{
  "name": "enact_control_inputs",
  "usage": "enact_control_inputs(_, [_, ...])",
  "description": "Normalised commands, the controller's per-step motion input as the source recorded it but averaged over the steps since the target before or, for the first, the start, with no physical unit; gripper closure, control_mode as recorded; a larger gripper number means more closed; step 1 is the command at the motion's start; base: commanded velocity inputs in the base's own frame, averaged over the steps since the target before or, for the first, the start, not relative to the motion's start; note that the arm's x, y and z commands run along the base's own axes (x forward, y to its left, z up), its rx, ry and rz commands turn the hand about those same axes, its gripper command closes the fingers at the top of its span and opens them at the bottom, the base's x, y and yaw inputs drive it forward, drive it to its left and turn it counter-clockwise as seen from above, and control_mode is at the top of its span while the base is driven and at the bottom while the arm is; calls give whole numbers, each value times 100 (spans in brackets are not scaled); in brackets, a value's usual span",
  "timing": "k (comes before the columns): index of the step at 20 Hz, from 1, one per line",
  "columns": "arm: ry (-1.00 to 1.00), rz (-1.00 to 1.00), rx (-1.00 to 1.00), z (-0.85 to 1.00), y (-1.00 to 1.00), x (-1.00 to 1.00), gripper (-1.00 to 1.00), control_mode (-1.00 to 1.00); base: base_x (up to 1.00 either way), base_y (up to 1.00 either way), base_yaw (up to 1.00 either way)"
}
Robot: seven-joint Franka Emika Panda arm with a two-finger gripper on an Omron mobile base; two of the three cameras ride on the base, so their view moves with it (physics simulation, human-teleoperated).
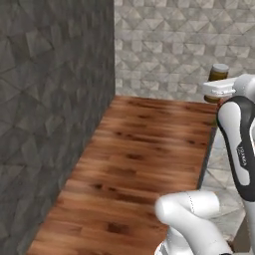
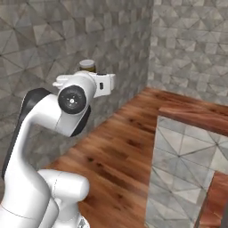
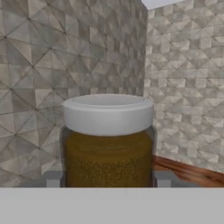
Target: Take the cinnamon bottle from the cabinet and place it on the dining table, next to the plate with the cupcake. Then take the chocolate from the dining counter and place it on the cupcake plate.
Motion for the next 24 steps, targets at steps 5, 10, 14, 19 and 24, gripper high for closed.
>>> enact_control_inputs(5, [0, 0, 0, 0, 0, 0, 100, 100, 99, 40, -37])
enact_control_inputs(10, [0, 0, 0, 0, 0, 0, 100, 100, 100, 0, -42])
enact_control_inputs(14, [0, 0, 0, 0, 0, 0, 100, 100, 100, 1, -45])
enact_control_inputs(19, [0, 0, 0, 0, 0, 0, 100, 100, 91, 44, -47])
enact_control_inputs(24, [0, 0, 0, 0, 0, 0, 100, 100, 82, 58, -49])
